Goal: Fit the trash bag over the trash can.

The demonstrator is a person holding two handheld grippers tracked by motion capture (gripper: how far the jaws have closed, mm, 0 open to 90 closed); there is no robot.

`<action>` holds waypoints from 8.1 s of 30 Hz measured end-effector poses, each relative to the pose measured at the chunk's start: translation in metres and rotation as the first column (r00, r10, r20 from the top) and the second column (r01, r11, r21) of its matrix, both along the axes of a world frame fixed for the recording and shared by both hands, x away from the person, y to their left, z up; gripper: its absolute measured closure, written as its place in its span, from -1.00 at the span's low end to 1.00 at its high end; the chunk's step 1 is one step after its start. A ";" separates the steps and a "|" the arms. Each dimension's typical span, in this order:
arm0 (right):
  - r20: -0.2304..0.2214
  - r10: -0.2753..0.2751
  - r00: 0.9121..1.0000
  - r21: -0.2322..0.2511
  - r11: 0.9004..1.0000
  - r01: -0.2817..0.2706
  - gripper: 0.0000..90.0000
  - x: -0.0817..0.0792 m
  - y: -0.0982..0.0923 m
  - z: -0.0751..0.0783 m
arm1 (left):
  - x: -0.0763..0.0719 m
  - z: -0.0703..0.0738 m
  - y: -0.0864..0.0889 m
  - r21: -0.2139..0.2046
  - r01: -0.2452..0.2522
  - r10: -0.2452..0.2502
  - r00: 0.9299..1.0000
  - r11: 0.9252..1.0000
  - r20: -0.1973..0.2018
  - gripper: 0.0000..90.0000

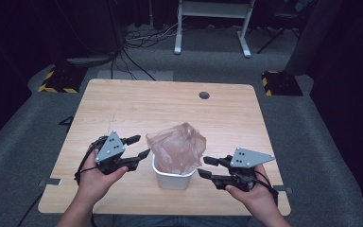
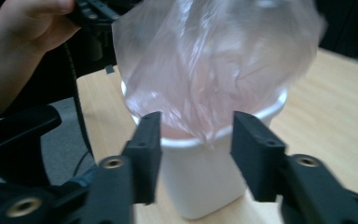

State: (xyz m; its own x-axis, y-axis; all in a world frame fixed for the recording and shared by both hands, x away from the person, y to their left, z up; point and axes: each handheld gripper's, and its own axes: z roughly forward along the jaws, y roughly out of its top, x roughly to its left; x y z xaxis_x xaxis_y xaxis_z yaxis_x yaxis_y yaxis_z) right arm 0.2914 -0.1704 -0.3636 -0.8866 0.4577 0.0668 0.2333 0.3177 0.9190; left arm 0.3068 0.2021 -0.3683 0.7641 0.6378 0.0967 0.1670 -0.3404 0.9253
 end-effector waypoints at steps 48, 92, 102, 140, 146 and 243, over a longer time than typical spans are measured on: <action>0.055 -0.107 0.993 0.029 0.994 0.106 0.18 0.050 0.019 0.041 | -0.002 0.006 -0.011 0.077 0.072 -0.073 0.997 0.994 0.015 0.99; -0.179 -0.176 0.968 -0.257 0.958 0.126 0.80 0.109 0.034 -0.043 | 0.029 -0.038 -0.021 0.257 0.058 -0.040 0.996 0.965 -0.074 1.00; -0.189 -0.159 0.969 -0.256 0.961 0.107 0.66 0.094 0.031 -0.058 | 0.023 -0.047 -0.014 0.218 0.046 -0.031 0.997 0.975 -0.075 0.84; -0.017 -0.186 0.982 -0.148 0.972 0.182 1.00 0.068 0.000 -0.005 | 0.000 0.002 -0.012 0.052 0.090 -0.094 0.992 0.995 0.081 1.00; -0.041 -0.187 0.982 -0.177 0.968 0.177 1.00 0.069 0.001 -0.015 | -0.030 -0.012 -0.005 0.103 0.216 -0.225 0.969 0.971 0.096 1.00; -0.139 0.194 0.971 -0.285 0.931 -0.227 0.76 0.022 0.019 -0.048 | -0.003 -0.070 0.007 0.171 0.183 -0.160 0.977 0.968 -0.142 0.77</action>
State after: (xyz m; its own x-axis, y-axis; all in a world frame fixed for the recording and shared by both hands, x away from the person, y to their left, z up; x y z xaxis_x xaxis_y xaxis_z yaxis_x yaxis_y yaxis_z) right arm 0.3134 -0.1515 -0.4121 -0.9598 0.2750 0.0566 0.2231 0.6244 0.7485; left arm 0.3040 0.2095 -0.4384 0.8739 0.4767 0.0954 0.2024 -0.5352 0.8201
